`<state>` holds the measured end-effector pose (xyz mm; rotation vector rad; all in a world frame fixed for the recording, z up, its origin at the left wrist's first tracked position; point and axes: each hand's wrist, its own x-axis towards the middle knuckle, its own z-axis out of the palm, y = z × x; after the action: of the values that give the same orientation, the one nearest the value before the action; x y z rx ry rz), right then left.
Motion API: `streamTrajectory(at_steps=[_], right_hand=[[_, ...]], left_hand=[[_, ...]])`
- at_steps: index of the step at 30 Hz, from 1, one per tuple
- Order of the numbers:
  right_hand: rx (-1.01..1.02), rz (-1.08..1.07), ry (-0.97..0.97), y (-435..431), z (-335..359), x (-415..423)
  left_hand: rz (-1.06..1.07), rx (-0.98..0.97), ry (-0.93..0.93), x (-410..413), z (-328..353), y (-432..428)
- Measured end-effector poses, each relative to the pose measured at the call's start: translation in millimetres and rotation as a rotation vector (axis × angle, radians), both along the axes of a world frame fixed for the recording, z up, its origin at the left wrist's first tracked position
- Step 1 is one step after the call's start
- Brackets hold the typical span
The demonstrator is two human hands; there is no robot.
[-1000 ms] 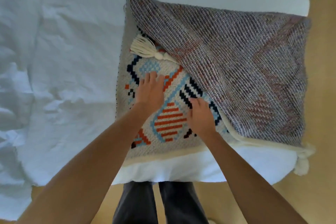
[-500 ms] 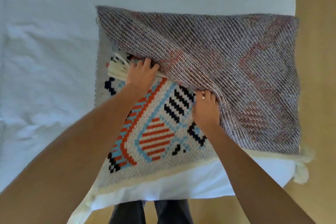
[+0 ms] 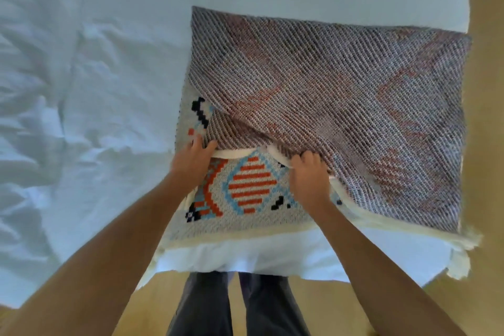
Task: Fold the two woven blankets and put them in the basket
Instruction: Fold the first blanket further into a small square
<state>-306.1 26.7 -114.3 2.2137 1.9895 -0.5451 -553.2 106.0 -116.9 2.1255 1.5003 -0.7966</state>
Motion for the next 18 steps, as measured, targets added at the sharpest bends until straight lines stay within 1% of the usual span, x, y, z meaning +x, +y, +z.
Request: streamTrajectory(at_steps=[5,7,9,11,13,15,18], right_hand=[[0.079,0.059,0.071,-52,-3,-30],[0.075,0.054,0.131,-74,-4,-43],[0.056,0.064,0.144,-94,-5,-52],[0.013,0.088,0.119,-106,-6,-56],[-0.024,0.122,0.058,-109,-9,-55],[-0.032,0.155,-0.002,-107,-11,-55],[-0.046,0.19,-0.071,-105,-15,-57]], left_hand=[[0.02,-0.066,0.102,-53,20,-55],[0.011,-0.123,0.171,-71,24,-82],[0.003,-0.167,0.197,-81,25,-107],[0.03,-0.172,0.194,-83,24,-125],[0.053,-0.127,0.185,-81,21,-135],[0.066,-0.078,0.163,-75,17,-138],[0.107,-0.063,0.135,-69,10,-143]])
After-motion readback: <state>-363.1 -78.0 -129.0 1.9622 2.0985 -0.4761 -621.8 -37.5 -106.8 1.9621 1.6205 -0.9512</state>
